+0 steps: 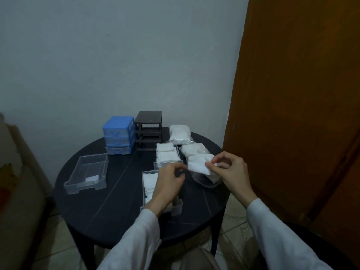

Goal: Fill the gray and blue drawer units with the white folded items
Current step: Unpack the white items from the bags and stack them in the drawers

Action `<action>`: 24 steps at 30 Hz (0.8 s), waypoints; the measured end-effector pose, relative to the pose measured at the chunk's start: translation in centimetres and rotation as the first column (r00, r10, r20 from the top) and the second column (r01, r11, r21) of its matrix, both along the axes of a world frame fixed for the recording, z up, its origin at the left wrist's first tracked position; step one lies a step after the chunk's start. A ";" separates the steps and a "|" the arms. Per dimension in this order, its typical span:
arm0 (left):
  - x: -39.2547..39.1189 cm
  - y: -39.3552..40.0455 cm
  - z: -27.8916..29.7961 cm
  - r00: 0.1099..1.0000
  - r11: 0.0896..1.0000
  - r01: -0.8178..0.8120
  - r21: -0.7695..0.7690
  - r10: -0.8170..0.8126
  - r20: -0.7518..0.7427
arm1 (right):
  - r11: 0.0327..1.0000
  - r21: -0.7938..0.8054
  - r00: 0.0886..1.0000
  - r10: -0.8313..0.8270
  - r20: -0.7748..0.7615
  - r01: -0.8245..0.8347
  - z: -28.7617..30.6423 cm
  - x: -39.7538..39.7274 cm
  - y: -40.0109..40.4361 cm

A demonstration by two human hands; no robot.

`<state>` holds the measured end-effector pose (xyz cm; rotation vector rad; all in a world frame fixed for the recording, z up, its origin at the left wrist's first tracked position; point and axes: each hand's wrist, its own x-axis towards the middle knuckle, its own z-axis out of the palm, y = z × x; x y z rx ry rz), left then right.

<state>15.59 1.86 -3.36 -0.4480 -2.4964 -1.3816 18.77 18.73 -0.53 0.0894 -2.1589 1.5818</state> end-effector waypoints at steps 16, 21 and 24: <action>0.3 -8.7 -3.6 0.967 0.925 -0.248 0.289 0.218 0.129 | 0.925 0.173 0.909 0.273 0.315 -0.337 -2.2 -1.6 -8.5; 0.2 -8.8 -4.4 0.967 0.905 -0.246 0.347 0.209 0.143 | 0.884 0.284 0.888 0.250 0.385 -0.372 -2.3 -1.6 -9.1; 0.2 -8.7 -4.3 0.970 0.908 -0.237 0.346 0.204 0.130 | 0.855 0.402 0.919 0.189 0.345 -0.327 -2.4 -1.4 -9.4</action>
